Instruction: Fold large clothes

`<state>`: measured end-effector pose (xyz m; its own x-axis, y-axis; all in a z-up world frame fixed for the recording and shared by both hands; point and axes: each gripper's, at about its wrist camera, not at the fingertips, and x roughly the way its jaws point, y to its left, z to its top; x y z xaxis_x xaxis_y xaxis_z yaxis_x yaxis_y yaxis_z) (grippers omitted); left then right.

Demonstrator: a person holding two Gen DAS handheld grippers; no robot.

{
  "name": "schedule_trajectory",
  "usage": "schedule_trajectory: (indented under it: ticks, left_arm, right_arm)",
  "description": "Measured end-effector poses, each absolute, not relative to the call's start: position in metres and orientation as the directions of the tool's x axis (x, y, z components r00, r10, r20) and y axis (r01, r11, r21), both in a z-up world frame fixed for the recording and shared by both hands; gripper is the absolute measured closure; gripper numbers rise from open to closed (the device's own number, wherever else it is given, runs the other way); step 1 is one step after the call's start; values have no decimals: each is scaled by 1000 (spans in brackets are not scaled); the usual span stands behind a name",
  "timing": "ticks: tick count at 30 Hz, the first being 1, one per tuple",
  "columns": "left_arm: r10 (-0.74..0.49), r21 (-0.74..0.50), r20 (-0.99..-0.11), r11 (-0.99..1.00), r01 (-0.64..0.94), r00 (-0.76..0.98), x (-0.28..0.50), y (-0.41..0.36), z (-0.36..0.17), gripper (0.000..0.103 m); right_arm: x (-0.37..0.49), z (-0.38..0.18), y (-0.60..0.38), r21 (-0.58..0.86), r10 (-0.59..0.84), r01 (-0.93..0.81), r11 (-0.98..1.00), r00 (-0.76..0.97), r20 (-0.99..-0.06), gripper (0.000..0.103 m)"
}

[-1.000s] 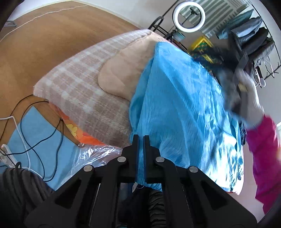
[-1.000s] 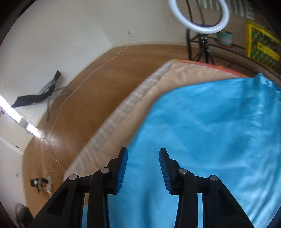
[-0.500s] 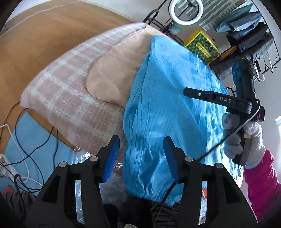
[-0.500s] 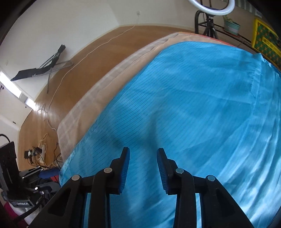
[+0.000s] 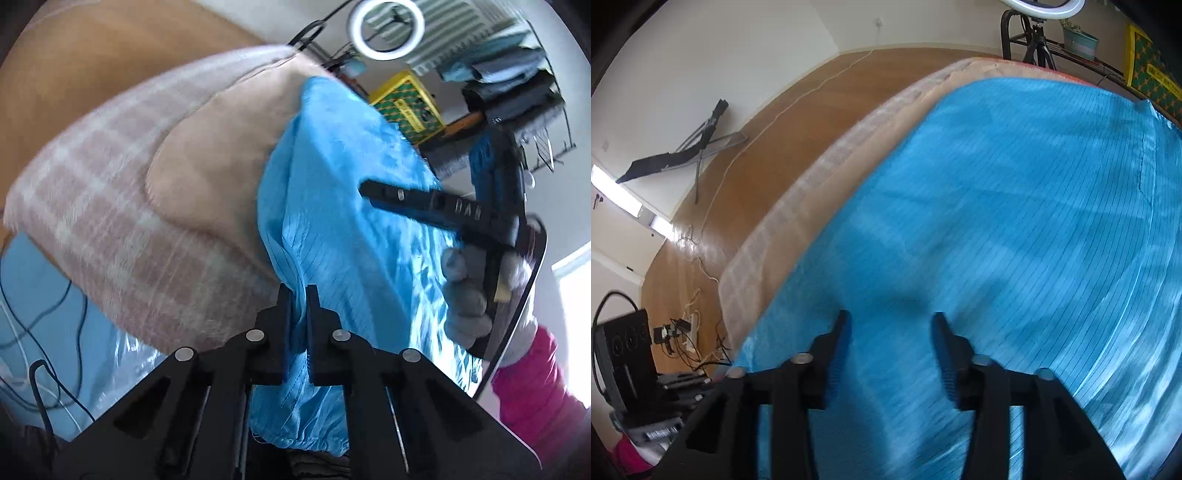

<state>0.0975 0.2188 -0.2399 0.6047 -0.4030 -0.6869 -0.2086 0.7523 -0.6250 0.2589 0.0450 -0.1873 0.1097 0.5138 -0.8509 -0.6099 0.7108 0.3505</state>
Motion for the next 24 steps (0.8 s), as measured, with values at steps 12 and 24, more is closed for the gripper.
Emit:
schedule_trajectory:
  ticks: [12, 24]
  left_arm:
    - [-324, -493, -690, 865, -92, 647, 101, 187, -200, 100]
    - [-308, -422, -694, 907, -20, 651, 100, 165, -190, 100]
  right_arm:
    - [301, -175, 128, 272, 388, -572, 774, 90, -917, 40]
    - [334, -207, 145, 145, 212, -475, 868, 91, -973, 66]
